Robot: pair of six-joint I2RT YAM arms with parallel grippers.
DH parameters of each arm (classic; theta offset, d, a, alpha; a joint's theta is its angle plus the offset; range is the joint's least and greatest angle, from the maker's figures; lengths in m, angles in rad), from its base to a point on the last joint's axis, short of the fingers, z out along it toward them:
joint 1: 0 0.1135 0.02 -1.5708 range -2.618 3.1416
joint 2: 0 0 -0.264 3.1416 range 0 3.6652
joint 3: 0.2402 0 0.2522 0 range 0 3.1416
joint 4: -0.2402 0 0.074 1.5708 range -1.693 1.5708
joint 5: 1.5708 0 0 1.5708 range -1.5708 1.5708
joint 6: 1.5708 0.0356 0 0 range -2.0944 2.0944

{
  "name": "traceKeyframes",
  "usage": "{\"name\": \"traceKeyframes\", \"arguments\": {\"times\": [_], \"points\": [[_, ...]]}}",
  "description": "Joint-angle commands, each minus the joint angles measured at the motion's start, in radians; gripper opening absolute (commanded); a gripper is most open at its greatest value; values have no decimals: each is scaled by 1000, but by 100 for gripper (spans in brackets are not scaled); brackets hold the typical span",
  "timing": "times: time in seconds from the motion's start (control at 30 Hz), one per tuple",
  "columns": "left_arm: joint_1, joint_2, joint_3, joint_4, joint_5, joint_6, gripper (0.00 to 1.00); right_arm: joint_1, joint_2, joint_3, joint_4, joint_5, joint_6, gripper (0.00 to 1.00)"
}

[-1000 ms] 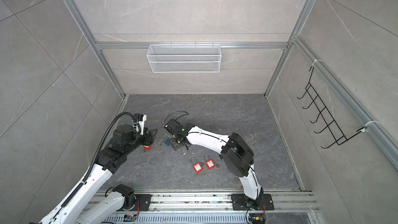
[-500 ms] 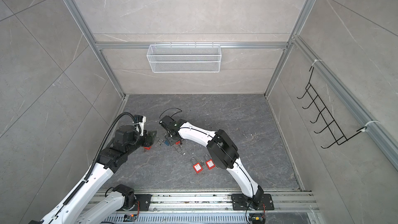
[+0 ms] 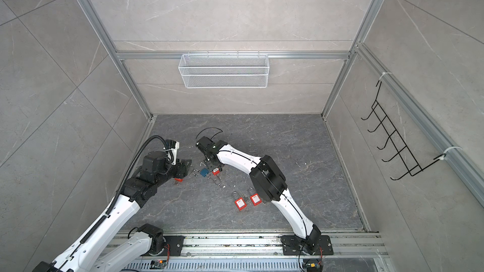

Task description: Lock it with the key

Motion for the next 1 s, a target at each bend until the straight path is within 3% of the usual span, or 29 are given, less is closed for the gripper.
{"name": "traceKeyframes", "arguments": {"times": [0.0,0.13,0.37,0.63,0.97], "points": [[4,1,8,-3,-3,-4,61,-8,-11,-16,-1,-2,-7,70],[4,0,9,-3,0,-7,61,7,-46,-48,64,-56,-81,70],[4,-13,1,-6,-3,-9,61,15,49,64,-19,-130,-112,73],[3,-32,-13,-13,-4,-8,60,16,71,82,-18,-99,-75,73],[3,-41,-24,-19,-3,-12,61,3,123,148,-113,38,-37,74]]}}
